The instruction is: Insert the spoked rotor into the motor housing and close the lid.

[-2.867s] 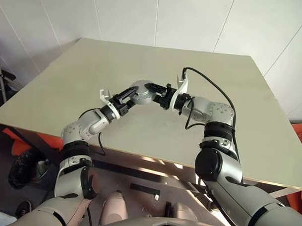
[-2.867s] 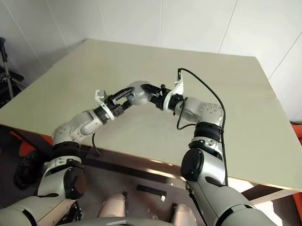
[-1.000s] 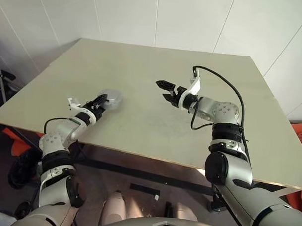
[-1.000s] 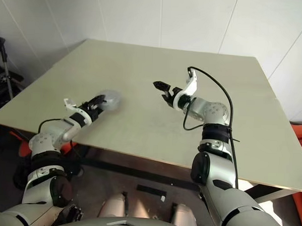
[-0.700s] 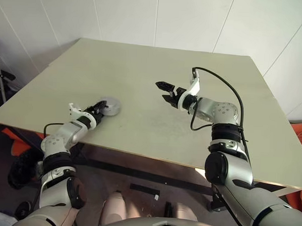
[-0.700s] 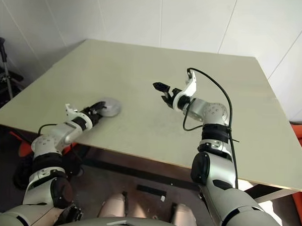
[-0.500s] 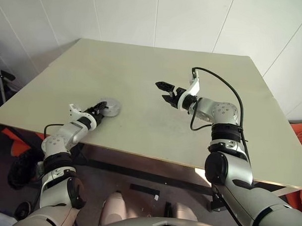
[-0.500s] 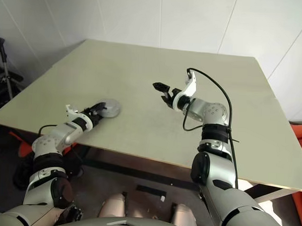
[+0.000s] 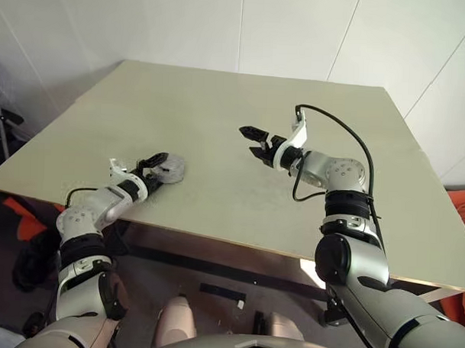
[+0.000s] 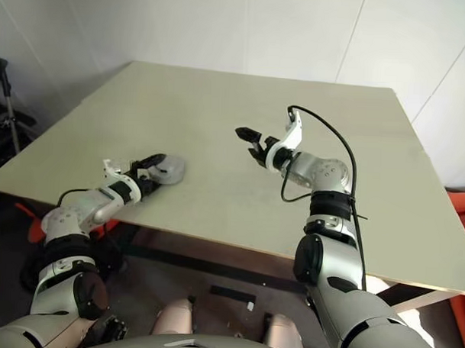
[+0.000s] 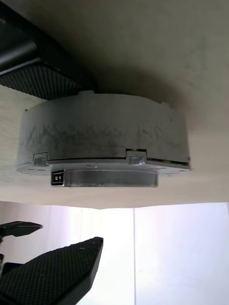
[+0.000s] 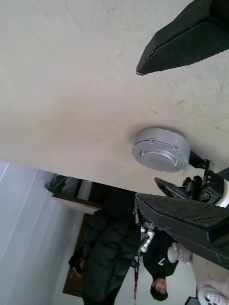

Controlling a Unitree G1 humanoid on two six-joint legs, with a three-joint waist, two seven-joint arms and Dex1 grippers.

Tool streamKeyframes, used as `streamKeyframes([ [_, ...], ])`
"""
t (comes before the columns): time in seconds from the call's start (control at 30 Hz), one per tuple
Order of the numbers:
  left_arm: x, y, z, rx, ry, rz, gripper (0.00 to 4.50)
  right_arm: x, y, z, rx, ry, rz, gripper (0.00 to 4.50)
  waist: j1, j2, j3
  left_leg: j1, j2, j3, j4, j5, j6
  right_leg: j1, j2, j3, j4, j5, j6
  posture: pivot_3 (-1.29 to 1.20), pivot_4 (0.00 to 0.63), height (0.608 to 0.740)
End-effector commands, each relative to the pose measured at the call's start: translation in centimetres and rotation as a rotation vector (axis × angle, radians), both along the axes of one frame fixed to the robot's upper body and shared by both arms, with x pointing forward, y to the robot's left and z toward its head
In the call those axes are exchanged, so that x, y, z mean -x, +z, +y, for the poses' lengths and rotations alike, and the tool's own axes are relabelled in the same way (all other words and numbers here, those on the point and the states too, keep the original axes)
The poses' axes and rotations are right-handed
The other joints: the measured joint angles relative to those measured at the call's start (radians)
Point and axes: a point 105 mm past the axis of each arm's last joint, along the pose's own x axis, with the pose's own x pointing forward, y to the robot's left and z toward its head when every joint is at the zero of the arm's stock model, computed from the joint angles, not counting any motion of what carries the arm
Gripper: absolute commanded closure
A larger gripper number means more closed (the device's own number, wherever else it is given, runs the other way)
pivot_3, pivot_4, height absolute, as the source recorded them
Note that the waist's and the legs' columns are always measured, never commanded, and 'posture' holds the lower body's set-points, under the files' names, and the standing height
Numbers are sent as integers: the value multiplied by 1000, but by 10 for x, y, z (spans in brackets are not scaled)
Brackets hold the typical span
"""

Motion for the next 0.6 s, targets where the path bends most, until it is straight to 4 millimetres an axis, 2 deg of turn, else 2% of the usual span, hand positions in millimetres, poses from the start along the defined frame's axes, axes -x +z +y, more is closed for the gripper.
streamKeyframes([
  [0.03, 8, 15, -20, 21, -131, -56, 12, -4, 15, 4, -8, 5, -45, 0, 2, 0, 0, 0, 0, 0, 0, 0, 0, 0, 0, 0, 0, 0, 0, 0, 0, 740],
  [0.17, 26, 23, -39, 33, -274, -88, 12, -3, 14, 5, -6, 6, -44, 0, 2, 0, 0, 0, 0, 0, 0, 0, 0, 0, 0, 0, 0, 0, 0, 0, 0, 740],
  [0.3, 41, 16, -46, 21, -347, -64, 12, -4, 15, 6, -5, 3, -44, 0, -1, 0, 0, 0, 0, 0, 0, 0, 0, 0, 0, 0, 1, 0, 0, 0, 0, 740],
  [0.47, 39, 22, -48, 32, -353, -81, 12, -5, 15, 6, -4, 3, -44, 0, -3, 0, 0, 1, 0, 0, 0, 0, 0, 0, 0, 0, 1, 0, 0, 0, 0, 740],
  [0.6, 29, 43, -61, 64, -366, -159, 12, -6, 17, 5, -2, 0, -54, 0, 1, 0, 0, 1, 0, 0, 1, 0, 0, 1, 0, 0, 1, -1, 1, 0, 0, 740],
])
